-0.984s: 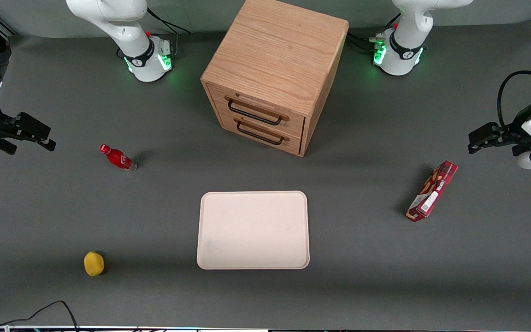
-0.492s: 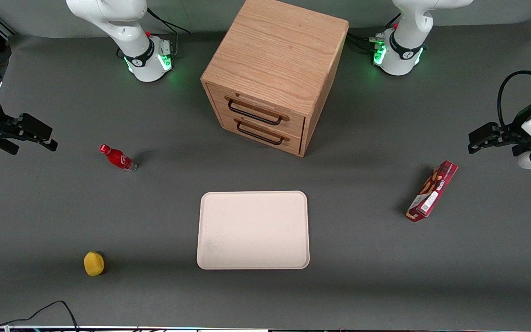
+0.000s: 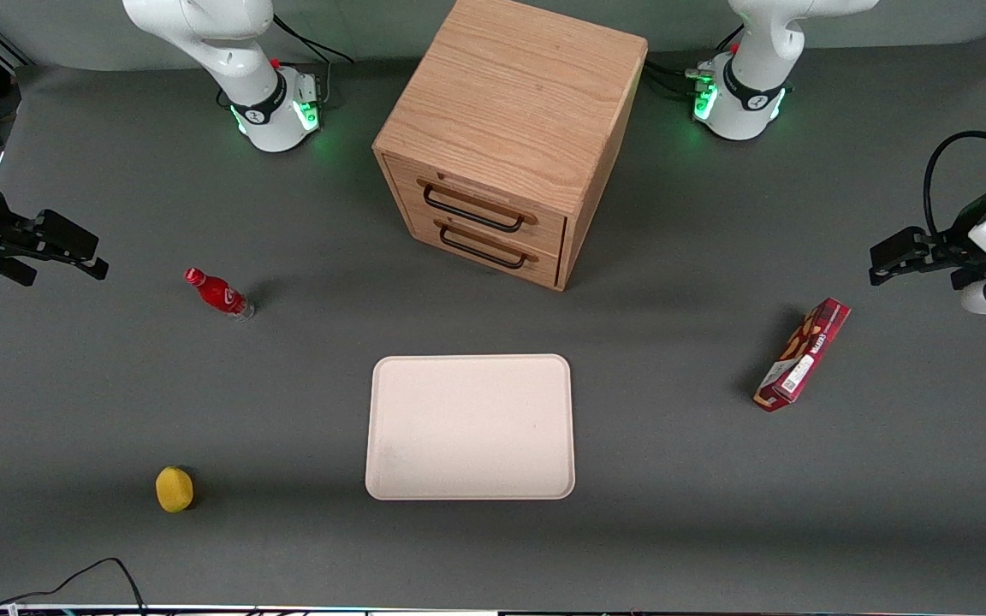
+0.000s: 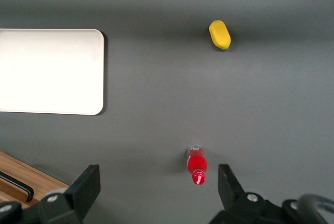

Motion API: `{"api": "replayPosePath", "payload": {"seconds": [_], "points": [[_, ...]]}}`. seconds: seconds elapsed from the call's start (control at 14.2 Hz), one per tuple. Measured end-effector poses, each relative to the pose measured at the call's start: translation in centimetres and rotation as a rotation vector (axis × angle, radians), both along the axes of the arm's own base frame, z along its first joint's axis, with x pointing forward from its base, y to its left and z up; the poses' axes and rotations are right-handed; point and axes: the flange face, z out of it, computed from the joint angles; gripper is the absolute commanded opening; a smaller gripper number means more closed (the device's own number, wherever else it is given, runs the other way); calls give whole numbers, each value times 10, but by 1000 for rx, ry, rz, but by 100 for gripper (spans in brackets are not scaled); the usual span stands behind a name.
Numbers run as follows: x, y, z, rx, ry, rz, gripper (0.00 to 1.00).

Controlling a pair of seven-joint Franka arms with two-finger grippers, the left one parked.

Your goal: Place coke bottle on tray

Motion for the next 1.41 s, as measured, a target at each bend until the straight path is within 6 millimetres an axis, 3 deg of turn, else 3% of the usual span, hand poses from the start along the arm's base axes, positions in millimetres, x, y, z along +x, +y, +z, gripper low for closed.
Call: {"api": "replayPosePath", "payload": {"seconds": [0.98,1.12,1.41], "points": [[-1,-1,-8,-32,27,4,100],[-3,-1,-20,-33,59,4,100],[-21,-1,-70,-39,150,5,100]]}}
